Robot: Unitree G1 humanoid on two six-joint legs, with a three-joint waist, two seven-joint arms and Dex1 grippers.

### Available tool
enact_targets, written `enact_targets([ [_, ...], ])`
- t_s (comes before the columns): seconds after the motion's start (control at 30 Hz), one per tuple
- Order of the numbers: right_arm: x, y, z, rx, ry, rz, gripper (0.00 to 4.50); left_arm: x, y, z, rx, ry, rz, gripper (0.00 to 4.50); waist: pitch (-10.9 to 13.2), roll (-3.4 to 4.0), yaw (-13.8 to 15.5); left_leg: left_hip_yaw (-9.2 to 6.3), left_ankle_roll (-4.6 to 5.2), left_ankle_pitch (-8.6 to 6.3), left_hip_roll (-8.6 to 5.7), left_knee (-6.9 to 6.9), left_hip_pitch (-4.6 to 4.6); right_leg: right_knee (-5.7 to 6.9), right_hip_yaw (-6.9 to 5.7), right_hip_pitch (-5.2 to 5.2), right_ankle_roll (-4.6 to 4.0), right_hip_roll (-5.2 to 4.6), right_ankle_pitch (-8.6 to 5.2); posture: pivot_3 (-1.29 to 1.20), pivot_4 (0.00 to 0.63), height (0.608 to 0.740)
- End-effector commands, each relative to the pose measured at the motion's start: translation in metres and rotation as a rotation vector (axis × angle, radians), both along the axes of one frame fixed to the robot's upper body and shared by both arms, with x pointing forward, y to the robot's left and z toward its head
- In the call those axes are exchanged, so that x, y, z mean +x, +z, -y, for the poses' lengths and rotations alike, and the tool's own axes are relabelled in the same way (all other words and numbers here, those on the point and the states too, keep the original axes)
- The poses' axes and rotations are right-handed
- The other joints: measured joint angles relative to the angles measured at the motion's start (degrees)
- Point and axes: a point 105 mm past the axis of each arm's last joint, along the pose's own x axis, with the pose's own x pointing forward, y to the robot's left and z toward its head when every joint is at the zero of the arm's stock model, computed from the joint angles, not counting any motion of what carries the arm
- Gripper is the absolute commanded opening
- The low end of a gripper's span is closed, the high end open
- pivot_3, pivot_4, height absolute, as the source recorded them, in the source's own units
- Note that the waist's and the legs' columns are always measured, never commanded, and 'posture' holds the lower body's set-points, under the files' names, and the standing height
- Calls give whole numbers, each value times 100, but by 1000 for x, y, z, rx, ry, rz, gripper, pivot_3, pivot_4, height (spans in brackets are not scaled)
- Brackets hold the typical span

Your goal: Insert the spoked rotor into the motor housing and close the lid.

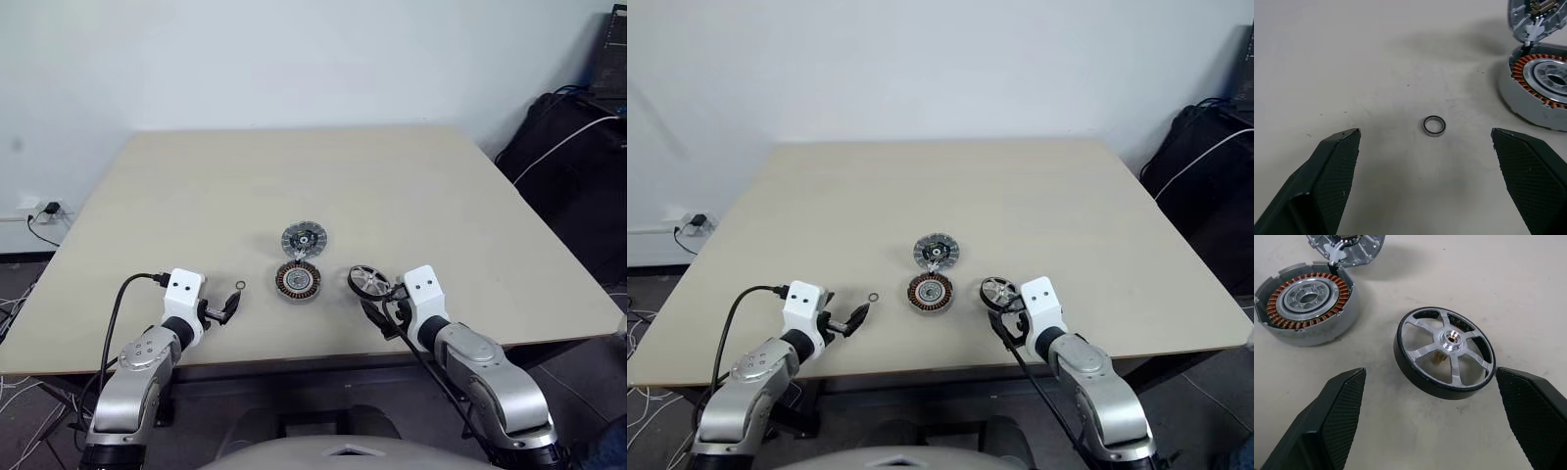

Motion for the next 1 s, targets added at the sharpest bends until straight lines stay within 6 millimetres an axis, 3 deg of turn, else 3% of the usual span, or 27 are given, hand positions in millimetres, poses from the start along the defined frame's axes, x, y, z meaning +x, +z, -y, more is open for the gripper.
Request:
enact_targets([
  [0.03,8,12,4,-14,-24,69,4469,6,8,-3,18,19,46,4500,0,0,0,0,0,0,0,0,0,0,0,0,0,0,0,0,0,740],
  [1.0,8,3,2,-19,-36,69,4469,8,5,-1,3,33,37,4500,0,0,-1,0,-1,0,0,0,0,0,0,0,-1,0,0,0,0,740],
])
